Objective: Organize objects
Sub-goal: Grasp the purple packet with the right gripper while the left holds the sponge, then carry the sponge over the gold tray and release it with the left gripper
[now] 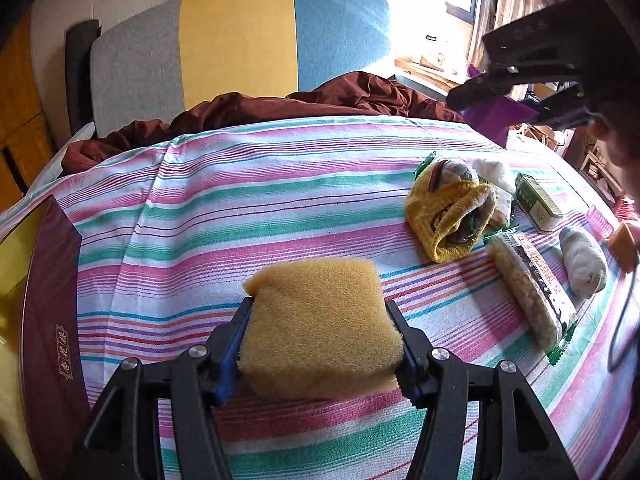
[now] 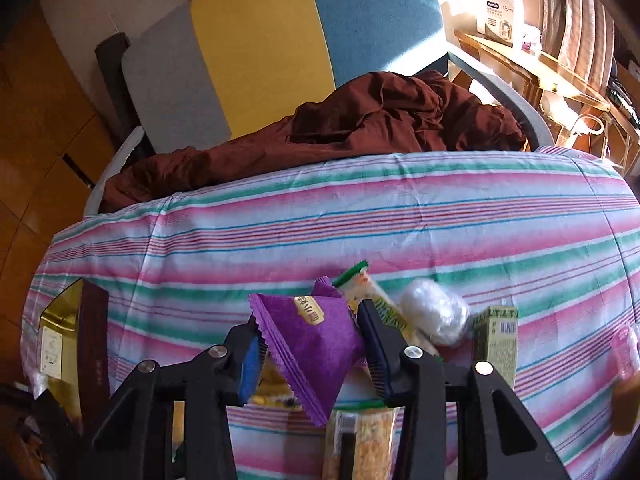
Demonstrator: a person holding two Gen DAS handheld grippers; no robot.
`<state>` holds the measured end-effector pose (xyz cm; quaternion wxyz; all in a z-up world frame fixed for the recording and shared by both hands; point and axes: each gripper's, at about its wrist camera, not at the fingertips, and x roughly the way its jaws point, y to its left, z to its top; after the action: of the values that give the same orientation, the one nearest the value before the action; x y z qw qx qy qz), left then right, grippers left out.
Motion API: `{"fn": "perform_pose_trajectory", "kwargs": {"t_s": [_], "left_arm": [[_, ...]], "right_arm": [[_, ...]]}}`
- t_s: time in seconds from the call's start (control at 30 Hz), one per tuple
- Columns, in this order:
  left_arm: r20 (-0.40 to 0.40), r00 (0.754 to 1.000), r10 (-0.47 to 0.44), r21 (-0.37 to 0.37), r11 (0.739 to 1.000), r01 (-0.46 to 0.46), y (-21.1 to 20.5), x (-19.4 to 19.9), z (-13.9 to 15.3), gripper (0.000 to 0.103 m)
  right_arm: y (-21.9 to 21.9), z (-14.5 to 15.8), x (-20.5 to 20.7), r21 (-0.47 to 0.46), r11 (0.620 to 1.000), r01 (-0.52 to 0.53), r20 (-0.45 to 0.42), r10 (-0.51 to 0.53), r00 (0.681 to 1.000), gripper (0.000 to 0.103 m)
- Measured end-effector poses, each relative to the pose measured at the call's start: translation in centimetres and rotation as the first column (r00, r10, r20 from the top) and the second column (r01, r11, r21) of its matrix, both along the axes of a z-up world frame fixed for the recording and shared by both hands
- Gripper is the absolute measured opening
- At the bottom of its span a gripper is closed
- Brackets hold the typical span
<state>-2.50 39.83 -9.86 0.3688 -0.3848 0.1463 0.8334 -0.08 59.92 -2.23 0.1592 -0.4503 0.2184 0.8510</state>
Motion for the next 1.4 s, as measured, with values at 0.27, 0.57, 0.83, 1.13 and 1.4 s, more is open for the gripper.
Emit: {"fn": "perform_pose_trajectory", "kwargs": {"t_s": [0.27,0.57,0.83,1.13,1.4], "left_arm": [[0.031,0.999,0.025,-0.01,1.0,-0.025,-1.7,0.7,0.8,0.059],[0.022,0.997,0.071,0.044,0.996,-0.071,-6.3,2.9,4.5,0.059],[0.011,0.993,0.115,0.082,0.99,-0.116,-10.5,3.4,7.2,0.06],[0.019,0.967,0.253,0.102,0.962,-0.254,-17.3,0.7,8.2,0.06],[0.028,0.912,0.41,0.091,0.907,-0.411,-23.6,-1.9,7.5,0.06]], "right_arm": [[-5.4,-3.5,4.9,-0.093,0.993,-0.067,0.01,0.068,0.998,0.044],[-8.1,-5.1,3.7,-0.046,0.98,-0.193,0.086,0.196,0.977,0.044],[-9.8,-6.4,3.2,0.012,0.968,-0.251,0.171,0.246,0.954,0.044],[-10.1,-6.4,3.0,0.044,0.963,-0.265,0.189,0.253,0.949,0.044],[-10.3,-6.6,3.0,0.056,0.961,-0.27,0.194,0.255,0.947,0.044]]}}
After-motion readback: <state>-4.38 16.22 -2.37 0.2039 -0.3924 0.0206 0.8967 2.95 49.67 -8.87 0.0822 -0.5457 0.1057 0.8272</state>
